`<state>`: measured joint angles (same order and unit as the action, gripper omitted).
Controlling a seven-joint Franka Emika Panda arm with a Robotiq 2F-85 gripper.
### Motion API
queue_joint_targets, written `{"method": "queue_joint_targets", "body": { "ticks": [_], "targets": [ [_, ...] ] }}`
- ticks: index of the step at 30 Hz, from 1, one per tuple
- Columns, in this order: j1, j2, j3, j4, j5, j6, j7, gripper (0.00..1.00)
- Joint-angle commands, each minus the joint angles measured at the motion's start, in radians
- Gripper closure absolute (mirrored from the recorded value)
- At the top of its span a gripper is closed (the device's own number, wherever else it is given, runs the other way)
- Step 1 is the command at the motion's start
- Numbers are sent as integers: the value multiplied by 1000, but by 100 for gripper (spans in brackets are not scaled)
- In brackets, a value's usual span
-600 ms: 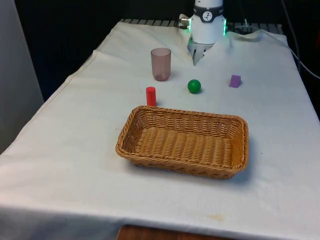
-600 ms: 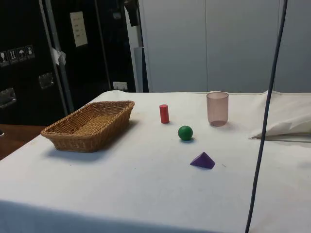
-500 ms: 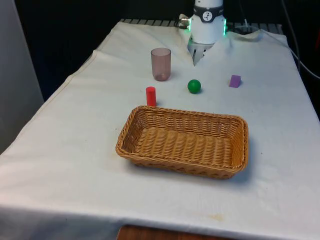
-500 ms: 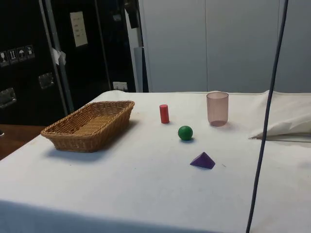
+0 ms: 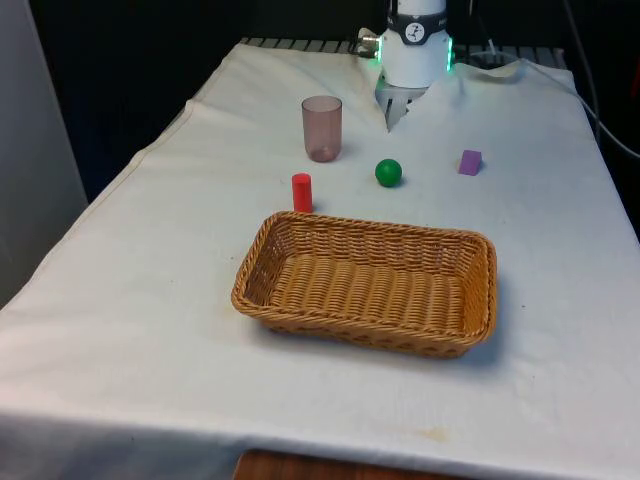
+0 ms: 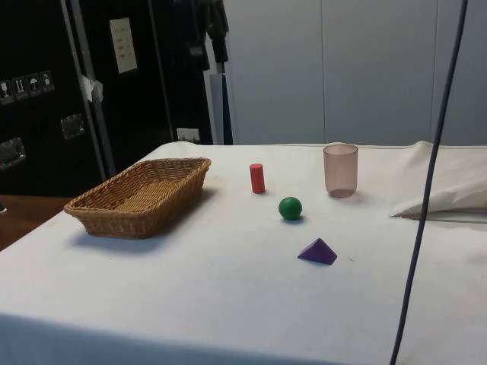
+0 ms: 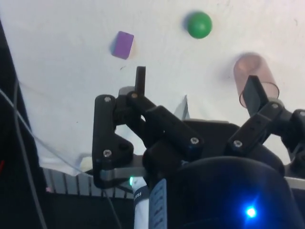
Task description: Pick up the triangular block and place it into the basket.
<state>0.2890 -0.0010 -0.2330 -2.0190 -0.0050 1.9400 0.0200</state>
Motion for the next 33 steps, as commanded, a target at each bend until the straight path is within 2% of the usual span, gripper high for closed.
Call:
{"method": "queue_joint_targets", "body": {
  "ticks": [1, 7, 8, 9, 14, 21, 25, 26, 27, 33],
  "targets": [
    [3, -10, 7, -23, -15, 27, 19, 0],
    [3, -33, 37, -99, -40, 78, 60, 0],
    [0, -24, 36, -85, -26, 60, 45, 0],
    [3, -36, 42, -110, -44, 85, 66, 0],
    [2, -57, 68, -177, -68, 124, 103, 0],
    [2, -74, 95, -240, -91, 159, 143, 0],
    [2, -84, 121, -291, -110, 190, 181, 0],
    [0, -76, 117, -275, -95, 173, 163, 0],
    [2, -86, 126, -301, -114, 197, 189, 0],
    [0, -97, 151, -363, -142, 235, 233, 0]
  ]
}}
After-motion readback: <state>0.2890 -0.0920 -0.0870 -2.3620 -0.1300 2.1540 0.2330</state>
